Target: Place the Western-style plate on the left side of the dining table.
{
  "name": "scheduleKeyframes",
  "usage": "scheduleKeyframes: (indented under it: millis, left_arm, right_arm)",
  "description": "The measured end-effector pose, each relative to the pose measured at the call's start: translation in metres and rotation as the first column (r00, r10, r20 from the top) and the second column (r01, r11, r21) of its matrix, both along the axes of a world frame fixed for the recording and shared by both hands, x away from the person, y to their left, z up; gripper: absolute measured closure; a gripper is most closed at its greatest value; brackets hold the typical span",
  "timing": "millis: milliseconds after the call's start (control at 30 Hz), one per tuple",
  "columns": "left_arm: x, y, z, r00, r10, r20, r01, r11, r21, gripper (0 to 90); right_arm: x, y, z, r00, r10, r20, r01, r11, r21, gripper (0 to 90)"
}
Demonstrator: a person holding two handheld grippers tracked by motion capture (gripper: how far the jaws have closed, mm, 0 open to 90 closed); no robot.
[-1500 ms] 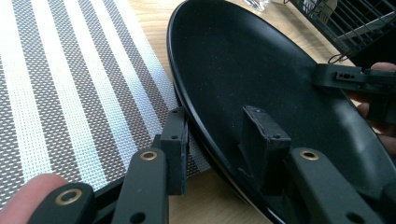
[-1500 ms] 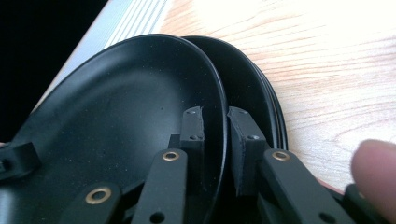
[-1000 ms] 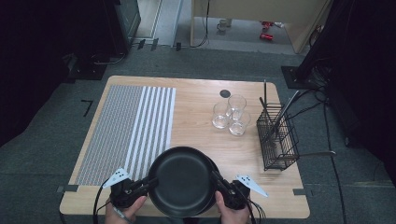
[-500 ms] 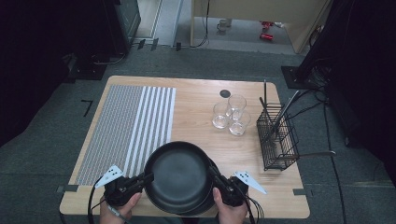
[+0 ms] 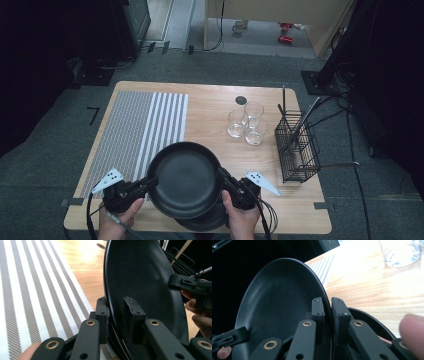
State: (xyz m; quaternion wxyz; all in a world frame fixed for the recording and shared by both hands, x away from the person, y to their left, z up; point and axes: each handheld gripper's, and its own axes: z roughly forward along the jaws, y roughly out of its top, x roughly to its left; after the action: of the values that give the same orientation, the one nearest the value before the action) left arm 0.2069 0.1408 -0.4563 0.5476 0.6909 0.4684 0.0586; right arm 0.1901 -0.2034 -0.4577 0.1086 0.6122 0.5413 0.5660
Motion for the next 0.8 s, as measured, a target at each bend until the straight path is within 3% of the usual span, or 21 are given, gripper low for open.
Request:
scheduleKeyframes:
  millis: [400,800]
  left_arm:
    - [0.021,0.014,0.012,0.9997,0.026,0.005,-0.026,0.9997,0.002,76.0]
    - [0.047,0.026,0.024,0.9991,0.043,0.003,-0.043,0.9987,-0.028,77.1]
  right_arm:
    - [0.028,0.015,0.009,0.9999,0.014,0.010,-0.014,1.000,-0.003,81.8]
    - [0.059,0.026,0.025,0.9988,0.039,0.029,-0.039,0.999,-0.015,81.7]
